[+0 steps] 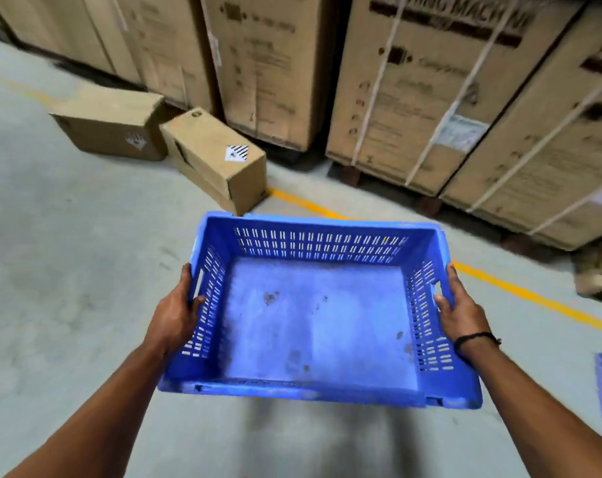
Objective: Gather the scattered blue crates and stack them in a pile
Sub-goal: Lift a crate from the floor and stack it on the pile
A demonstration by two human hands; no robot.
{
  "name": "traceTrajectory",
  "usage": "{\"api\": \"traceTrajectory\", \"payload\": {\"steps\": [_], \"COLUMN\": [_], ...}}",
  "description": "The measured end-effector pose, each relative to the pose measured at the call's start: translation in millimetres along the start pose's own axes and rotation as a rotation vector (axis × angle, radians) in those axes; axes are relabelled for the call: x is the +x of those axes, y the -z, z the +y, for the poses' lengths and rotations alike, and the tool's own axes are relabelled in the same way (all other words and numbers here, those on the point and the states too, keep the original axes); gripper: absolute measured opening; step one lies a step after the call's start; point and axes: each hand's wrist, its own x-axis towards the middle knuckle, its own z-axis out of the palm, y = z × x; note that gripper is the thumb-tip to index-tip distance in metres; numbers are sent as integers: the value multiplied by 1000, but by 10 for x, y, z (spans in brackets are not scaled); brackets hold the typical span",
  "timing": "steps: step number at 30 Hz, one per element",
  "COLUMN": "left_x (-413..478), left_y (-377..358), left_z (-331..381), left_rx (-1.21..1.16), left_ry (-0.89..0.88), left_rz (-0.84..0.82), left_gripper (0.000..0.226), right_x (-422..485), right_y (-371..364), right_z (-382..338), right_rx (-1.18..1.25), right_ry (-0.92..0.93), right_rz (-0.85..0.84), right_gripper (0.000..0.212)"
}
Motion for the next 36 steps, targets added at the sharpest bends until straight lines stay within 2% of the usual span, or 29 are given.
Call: {"api": "traceTrajectory", "payload": {"steps": [3,7,13,18,23,29,36], "left_x": [-47,-206,-670,-901,-1106,-1204,-1726], "left_y": [116,56,-260,-680,-1099,-1678,-2461], "left_z": [867,1912,3208,4020,4772,5745,6994], "left_rx": [40,58,57,142,229,243,247], "left_ry": [-154,-268,-477,-517,-610,-792,-1041], "left_rz": [-53,-138,-227,-345,-354,-461,-574], "left_gripper": [70,70,69,69,69,70,69], "right_x": [-220,-462,-887,-1114,-1290,-1529,-2069], "right_y": [813,1679,2618,3076,3431,3832,4286], "right_z": [339,928,1865,2624,3152,3705,4376], "right_rx": [40,88,137,208,240,259,341], "right_ry": [-77,-235,-376,-448,-523,-670,-852], "right_rz": [66,135,219,271,324,419,634], "right_gripper": [63,61,61,62,62,64,62]}}
